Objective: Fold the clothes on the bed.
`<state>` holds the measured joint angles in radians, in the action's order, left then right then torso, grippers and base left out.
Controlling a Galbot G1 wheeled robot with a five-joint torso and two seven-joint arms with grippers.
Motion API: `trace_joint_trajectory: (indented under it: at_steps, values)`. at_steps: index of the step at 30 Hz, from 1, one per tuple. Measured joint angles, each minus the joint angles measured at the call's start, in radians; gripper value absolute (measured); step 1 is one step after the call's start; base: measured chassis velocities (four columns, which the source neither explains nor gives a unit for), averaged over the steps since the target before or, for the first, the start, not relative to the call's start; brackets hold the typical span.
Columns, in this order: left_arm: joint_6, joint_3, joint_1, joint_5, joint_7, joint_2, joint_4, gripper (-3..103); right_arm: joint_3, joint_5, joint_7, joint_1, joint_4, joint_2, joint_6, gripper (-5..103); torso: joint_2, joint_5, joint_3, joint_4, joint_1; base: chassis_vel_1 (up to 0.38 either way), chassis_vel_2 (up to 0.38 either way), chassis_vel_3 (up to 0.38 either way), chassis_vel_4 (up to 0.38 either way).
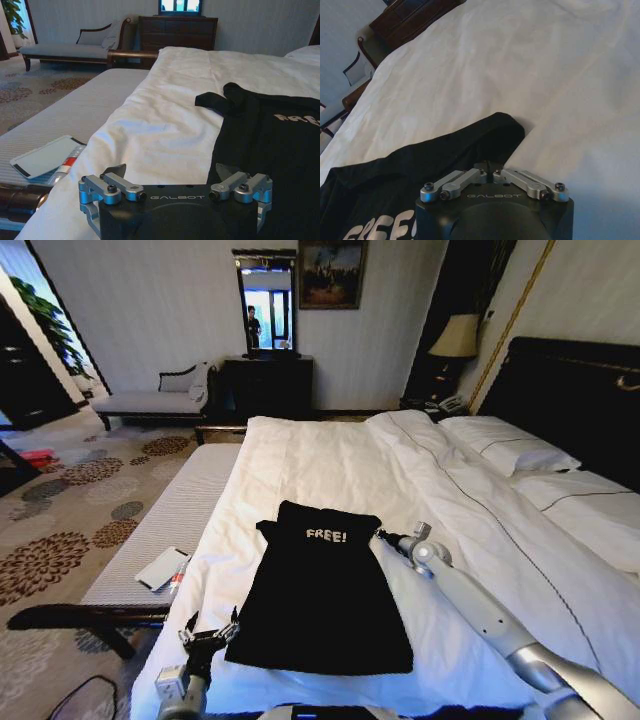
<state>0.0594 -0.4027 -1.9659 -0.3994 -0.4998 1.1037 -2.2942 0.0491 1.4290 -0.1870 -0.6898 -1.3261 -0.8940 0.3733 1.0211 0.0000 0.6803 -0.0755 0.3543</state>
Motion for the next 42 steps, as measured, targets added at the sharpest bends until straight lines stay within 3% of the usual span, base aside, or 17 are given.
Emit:
trace_joint_trajectory:
  at_steps: [5, 7, 11, 12, 17, 24, 26, 29, 35, 36, 37, 39, 42]
  values:
    - [0.0, 0.002, -0.003, 0.001, 0.0, 0.0, 0.0, 100, 0.0, 0.003, 0.0, 0.016, 0.029, -0.005, 0.0, 24, 0.0, 0.0, 0.0, 0.0, 0.0, 0.0, 0.0, 0.0, 0.0]
    - [0.0, 0.001, -0.005, 0.001, 0.0, -0.001, -0.001, 100, 0.0, 0.003, 0.0, 0.018, 0.032, -0.006, 0.0, 24, 0.0, 0.0, 0.0, 0.0, 0.0, 0.0, 0.0, 0.0, 0.0]
    - [0.0, -0.002, -0.009, 0.002, 0.0, -0.001, -0.008, 100, -0.008, 0.005, -0.009, 0.029, 0.046, -0.017, 0.0, 45, 0.0, 0.0, 0.0, 0.0, 0.0, 0.0, 0.0, 0.0, 0.0]
    - [0.0, -0.002, -0.009, 0.002, 0.0, -0.001, -0.008, 100, -0.008, 0.005, -0.009, 0.029, 0.046, -0.017, 0.0, 45, 0.0, 0.0, 0.0, 0.0, 0.0, 0.0, 0.0, 0.0, 0.0]
    - [-0.001, -0.002, -0.008, 0.004, 0.0, 0.001, -0.008, 100, -0.005, 0.005, -0.023, 0.021, 0.04, -0.027, -0.001, 67, 0.0, 0.0, 0.0, 0.0002, 0.0, 0.0, 0.0, 0.0, 0.0]
    - [-0.006, -0.005, -0.009, 0.003, -0.004, 0.002, -0.009, 100, 0.02, 0.007, -0.026, 0.009, 0.047, -0.037, -0.013, 88, 0.0, 0.0, 0.0, 0.0, 0.0, 0.0, 0.0, 0.0, 0.0]
    - [-0.006, -0.004, -0.009, 0.002, -0.006, 0.002, -0.009, 100, 0.027, 0.015, -0.027, 0.022, 0.075, -0.043, -0.014, 100, 0.0, -0.0001, 0.0, 0.0001, 0.0, 0.0, 0.0, 0.0, 0.0]
    - [-0.006, -0.004, -0.009, 0.002, -0.007, 0.0, -0.011, 100, 0.028, 0.02, -0.028, 0.03, 0.088, -0.046, -0.014, 99, 0.0, 0.0, 0.0, 0.0, 0.0, 0.0, 0.0, 0.0, 0.0]
    - [-0.005, -0.006, -0.011, 0.0, -0.009, -0.005, -0.015, 100, 0.023, 0.018, -0.029, 0.041, 0.112, -0.067, -0.014, 73, 0.0, 0.0, 0.0, -0.0001, 0.0, 0.0, 0.0, 0.0, 0.0]
    - [-0.004, -0.006, -0.012, 0.0, -0.01, -0.005, -0.015, 100, 0.021, 0.015, -0.029, 0.041, 0.114, -0.07, -0.014, 73, 0.0, -0.0001, 0.0, 0.0, 0.0, 0.0, 0.0, 0.0, 0.0]
    - [-0.004, -0.006, -0.015, 0.001, -0.01, -0.005, -0.015, 100, 0.02, 0.011, -0.029, 0.041, 0.116, -0.076, -0.014, 62, 0.0, -0.0001, 0.0, 0.0001, 0.0, 0.0, 0.0, 0.0, 0.0]
    - [-0.004, -0.006, -0.016, 0.002, -0.01, -0.005, -0.016, 100, 0.019, 0.009, -0.029, 0.041, 0.119, -0.079, -0.014, 62, 0.0, 0.0, 0.0, 0.0001, 0.0, 0.0, 0.0, 0.0, 0.0]
    - [-0.004, -0.007, -0.019, 0.002, -0.01, -0.004, -0.018, 100, 0.017, 0.007, -0.028, 0.048, 0.138, -0.087, -0.016, 46, 0.0, 0.0, 0.0, 0.0, 0.0, 0.0, 0.0, 0.0, 0.0]
